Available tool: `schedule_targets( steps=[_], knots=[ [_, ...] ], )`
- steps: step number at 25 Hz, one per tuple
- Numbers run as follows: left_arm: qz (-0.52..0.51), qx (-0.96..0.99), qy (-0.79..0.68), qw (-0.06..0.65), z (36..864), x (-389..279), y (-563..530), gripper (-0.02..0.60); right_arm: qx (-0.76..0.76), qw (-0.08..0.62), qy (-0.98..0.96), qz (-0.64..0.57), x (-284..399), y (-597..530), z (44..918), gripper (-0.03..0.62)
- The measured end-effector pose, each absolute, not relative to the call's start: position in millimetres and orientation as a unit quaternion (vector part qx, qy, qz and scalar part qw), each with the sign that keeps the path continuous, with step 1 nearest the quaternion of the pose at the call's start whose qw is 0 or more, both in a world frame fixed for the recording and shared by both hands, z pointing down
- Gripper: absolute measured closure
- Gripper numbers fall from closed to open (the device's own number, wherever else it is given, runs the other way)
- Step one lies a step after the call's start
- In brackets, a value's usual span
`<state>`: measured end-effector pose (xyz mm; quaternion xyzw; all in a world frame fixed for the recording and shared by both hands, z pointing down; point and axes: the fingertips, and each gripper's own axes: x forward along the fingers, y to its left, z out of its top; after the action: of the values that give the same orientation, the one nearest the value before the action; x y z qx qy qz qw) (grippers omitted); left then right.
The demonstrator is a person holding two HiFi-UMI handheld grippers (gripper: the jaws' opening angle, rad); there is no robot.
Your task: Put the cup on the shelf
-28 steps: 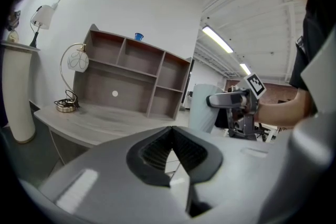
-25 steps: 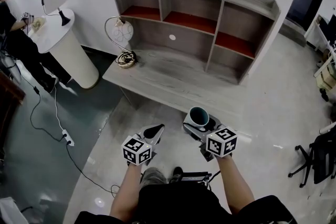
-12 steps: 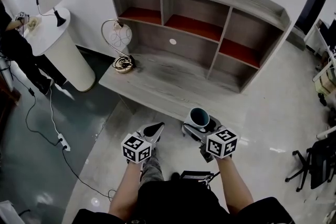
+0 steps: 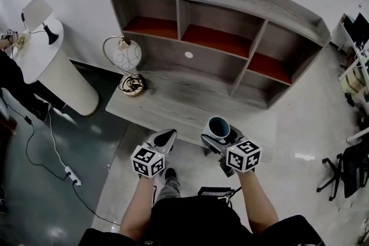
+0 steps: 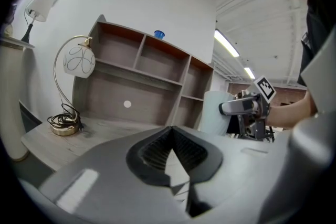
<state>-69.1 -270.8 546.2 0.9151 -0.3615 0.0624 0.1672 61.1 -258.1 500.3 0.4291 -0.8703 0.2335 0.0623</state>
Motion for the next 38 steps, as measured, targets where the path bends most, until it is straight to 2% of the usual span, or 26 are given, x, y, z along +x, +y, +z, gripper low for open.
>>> schedule_targets(
  steps=[9,14,25,38],
  knots=[
    [0.07,0.922,-0.343,0.165,546,-118,-345,0.581,0.461,0.063,-0.853,0.236,13,-321,497,0.207],
    [0.06,0.923,-0.332,0.186,547,-137,-380,0.581,0.481,0.062,-0.842,0.235,-2,-344,497,0.207],
    [0.047,0.937,-0.283,0.2,549,-124,-396,0.581,0.491,0.068,-0.834,0.242,-8,-367,501,0.207],
    [0.063,0.943,-0.28,0.167,532,-90,-401,0.581,0.468,0.05,-0.852,0.229,9,-382,489,0.207]
  ],
)
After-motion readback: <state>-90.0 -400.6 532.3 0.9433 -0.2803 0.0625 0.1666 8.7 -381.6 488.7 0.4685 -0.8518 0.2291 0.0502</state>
